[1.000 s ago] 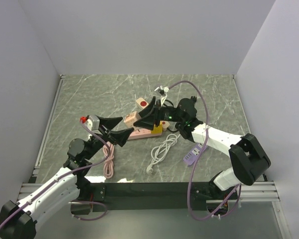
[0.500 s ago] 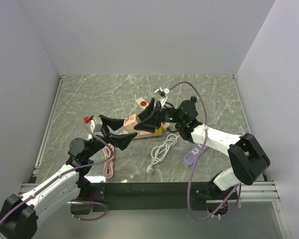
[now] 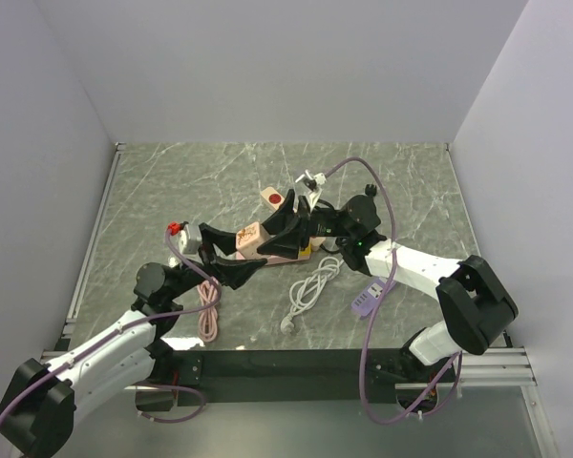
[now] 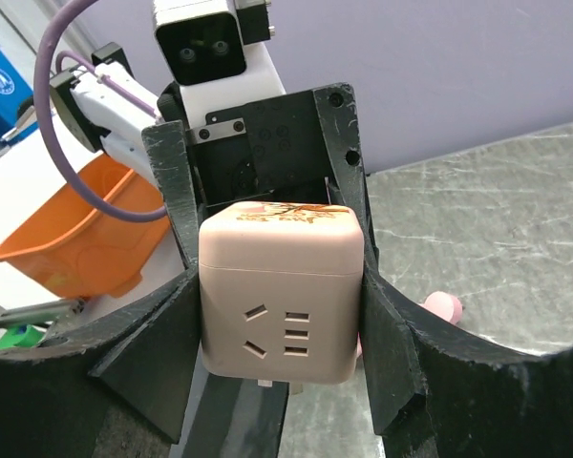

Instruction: Insert the plug

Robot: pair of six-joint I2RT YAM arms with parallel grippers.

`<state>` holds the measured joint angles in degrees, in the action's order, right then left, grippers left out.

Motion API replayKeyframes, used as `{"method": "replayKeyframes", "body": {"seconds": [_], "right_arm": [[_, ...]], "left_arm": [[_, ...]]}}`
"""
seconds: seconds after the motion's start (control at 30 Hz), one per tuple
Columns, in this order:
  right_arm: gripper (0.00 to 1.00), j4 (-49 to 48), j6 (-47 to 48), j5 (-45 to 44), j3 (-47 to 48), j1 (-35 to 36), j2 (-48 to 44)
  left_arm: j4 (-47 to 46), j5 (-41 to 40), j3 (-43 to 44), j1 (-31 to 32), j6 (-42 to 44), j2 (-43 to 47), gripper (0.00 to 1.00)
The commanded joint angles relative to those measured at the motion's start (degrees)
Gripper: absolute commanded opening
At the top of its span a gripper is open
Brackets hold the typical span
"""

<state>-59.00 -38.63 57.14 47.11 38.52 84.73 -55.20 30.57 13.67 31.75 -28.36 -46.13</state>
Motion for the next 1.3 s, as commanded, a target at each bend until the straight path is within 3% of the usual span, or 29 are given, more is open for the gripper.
{"method": "replayKeyframes", "body": {"seconds": [0.0,0.17,0.23,0.27,0.33,0.53,0.77,0.9,1.27], "right_arm": [[0.00,0.1,2.6,0.2,-0.8,0.6,-0.5],[0.02,8.7,10.7,1.2,-0.6,0.6,-0.4],[0.07,15.3,13.9,-0.3,-0.3,0.6,-0.9],[0.09,17.1,16.3,-0.9,-0.3,0.6,-1.1],[0.12,20.1,17.7,-2.6,-0.6,0.5,-2.2],[0.39,26.1,22.1,-5.5,-1.0,0.4,-3.3],[0.55,25.4,20.8,-6.5,-2.1,-0.9,-3.3],[0.89,30.1,23.1,-9.2,-2.0,-1.6,-6.9],[0.94,35.3,23.9,-16.6,-4.0,-3.5,-16.9]], "left_arm": [[-4.9,2.2,2.1,0.6,1.1,0.1,0.53],[-5.4,2.9,2.2,0.6,1.7,0.0,0.35],[-5.0,2.7,2.2,0.6,2.5,0.2,0.06],[-4.7,2.3,2.2,0.6,2.9,0.3,0.01],[-3.3,1.9,2.1,0.6,4.6,0.7,0.01],[-1.0,1.5,1.8,0.6,9.2,-0.2,0.01],[-0.4,0.9,1.6,0.5,11.6,-2.6,0.01],[2.1,-1.9,2.1,0.6,14.3,-3.3,0.01],[1.3,-5.6,1.5,0.7,16.2,-5.6,0.01]]}}
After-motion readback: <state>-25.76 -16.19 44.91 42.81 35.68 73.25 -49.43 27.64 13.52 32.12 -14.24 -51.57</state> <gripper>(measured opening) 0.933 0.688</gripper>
